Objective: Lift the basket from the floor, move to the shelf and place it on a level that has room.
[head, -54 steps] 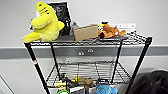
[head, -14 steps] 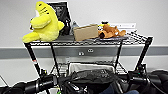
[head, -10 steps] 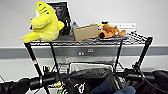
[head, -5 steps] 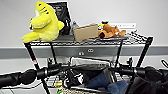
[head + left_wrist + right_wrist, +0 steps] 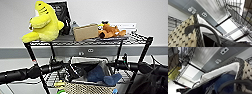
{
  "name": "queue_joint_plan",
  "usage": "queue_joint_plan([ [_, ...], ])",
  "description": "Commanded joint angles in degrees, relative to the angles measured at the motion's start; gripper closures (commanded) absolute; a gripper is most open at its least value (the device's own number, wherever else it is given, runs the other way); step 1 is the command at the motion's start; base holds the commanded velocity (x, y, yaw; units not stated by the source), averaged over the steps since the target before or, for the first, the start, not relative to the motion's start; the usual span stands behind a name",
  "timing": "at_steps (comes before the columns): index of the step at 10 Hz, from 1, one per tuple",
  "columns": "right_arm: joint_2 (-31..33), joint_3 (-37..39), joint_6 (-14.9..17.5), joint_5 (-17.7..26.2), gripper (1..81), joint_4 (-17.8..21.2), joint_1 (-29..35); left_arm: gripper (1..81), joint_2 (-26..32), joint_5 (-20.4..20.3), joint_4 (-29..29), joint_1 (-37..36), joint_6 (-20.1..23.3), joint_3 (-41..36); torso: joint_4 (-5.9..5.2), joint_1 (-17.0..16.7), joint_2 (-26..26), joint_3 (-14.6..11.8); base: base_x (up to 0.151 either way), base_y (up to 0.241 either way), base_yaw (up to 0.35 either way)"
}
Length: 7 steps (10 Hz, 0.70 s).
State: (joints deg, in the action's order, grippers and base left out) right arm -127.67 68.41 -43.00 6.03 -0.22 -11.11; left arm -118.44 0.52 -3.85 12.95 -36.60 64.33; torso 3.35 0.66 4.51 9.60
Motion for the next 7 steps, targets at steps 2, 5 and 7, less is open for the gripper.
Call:
queue_joint_plan([
  [2, -4.28, 6.18, 0.72, -1.64, 81.1, 0.57, 13.43, 81.1, -4.17, -2.55, 0.07, -11.23, -1.55, 4.92, 0.00, 0.00, 0.00, 0.02, 0.000, 0.000, 0.000],
  [5, -6.83, 12.34, 0.72, -1.55, 81.1, 0.48, 14.92, 81.1, -6.28, -1.40, 0.07, -12.37, -1.98, 8.97, 0.00, 0.04, -0.02, 0.07, 0.000, 0.000, 0.000],
  [7, -9.99, 16.73, 0.72, -1.12, 81.1, -0.04, 15.53, 81.1, -8.21, 0.71, 0.07, -13.86, -2.60, 12.47, 0.00, 0.04, -0.02, 0.07, 0.000, 0.000, 0.000],
])
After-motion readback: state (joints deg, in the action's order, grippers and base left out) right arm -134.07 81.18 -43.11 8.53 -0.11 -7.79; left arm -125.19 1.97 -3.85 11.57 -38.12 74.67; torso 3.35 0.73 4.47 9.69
